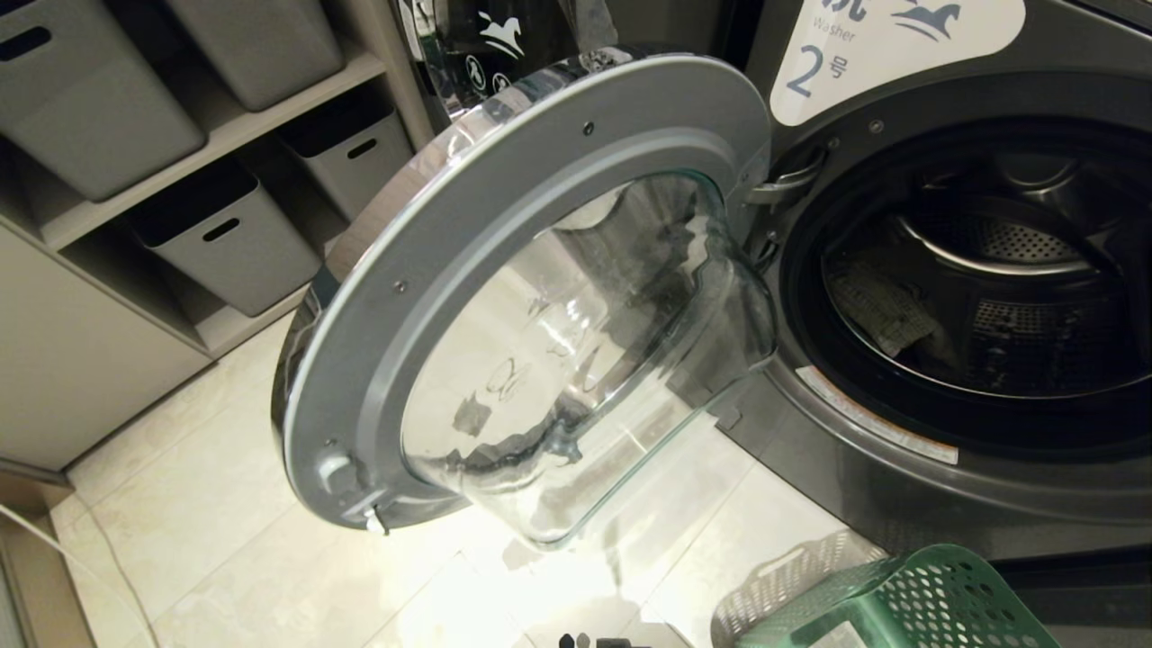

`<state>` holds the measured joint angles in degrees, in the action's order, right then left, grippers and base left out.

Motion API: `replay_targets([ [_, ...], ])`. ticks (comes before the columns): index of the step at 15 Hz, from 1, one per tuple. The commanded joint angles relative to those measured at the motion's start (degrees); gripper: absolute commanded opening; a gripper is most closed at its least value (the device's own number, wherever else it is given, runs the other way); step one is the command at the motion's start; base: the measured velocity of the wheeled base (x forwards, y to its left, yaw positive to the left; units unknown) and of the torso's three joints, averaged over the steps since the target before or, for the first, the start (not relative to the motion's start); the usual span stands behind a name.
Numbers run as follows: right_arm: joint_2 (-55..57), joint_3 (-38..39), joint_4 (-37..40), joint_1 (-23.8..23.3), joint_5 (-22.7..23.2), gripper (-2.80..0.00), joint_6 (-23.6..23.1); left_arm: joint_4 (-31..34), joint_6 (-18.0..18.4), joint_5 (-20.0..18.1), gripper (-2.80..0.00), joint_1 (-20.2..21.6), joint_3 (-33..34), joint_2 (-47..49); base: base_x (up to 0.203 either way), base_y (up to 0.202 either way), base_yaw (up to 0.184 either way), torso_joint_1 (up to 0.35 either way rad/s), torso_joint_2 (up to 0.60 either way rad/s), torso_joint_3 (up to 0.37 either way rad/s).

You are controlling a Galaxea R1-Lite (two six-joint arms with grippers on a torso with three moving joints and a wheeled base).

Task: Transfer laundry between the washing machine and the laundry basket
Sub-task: Pick a cloth and place it into the basket

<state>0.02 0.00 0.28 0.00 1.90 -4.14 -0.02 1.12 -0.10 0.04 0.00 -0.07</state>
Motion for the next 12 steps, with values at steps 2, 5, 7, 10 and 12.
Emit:
replay_targets([
  [2, 0.06, 0.00, -0.01, 0.00, 0.03, -2.80, -0.43, 0.11, -0.15, 0.01, -2.80, 0.05, 0.09, 0.07, 0.155, 0.000, 0.002, 0.011, 0.00, 0.002],
  [5, 0.06, 0.00, -0.01, 0.00, 0.12, -2.80, -0.17, 0.02, -0.24, 0.01, -2.80, 0.05, 0.09, 0.07, 0.000, 0.000, 0.000, 0.000, 0.00, 0.000],
  [7, 0.06, -0.09, 0.15, 0.00, 0.22, -2.80, -1.47, 0.11, -0.15, 0.01, -2.80, 0.05, 0.08, 0.07, 0.000, 0.000, 0.000, 0.000, 0.00, 0.000],
  [10, 0.19, -3.52, 0.61, -0.05, -0.12, -2.80, -4.37, 0.11, 0.20, -0.08, -2.80, 0.05, 0.09, 0.07, 0.000, 0.000, 0.000, 0.000, 0.00, 0.000],
  [12, 2.71, -14.20, 5.33, -0.07, -0.03, -2.80, -4.76, 0.11, 0.90, -0.17, -2.80, 0.05, 0.09, 0.07, 0.000, 0.000, 0.000, 0.000, 0.00, 0.000],
])
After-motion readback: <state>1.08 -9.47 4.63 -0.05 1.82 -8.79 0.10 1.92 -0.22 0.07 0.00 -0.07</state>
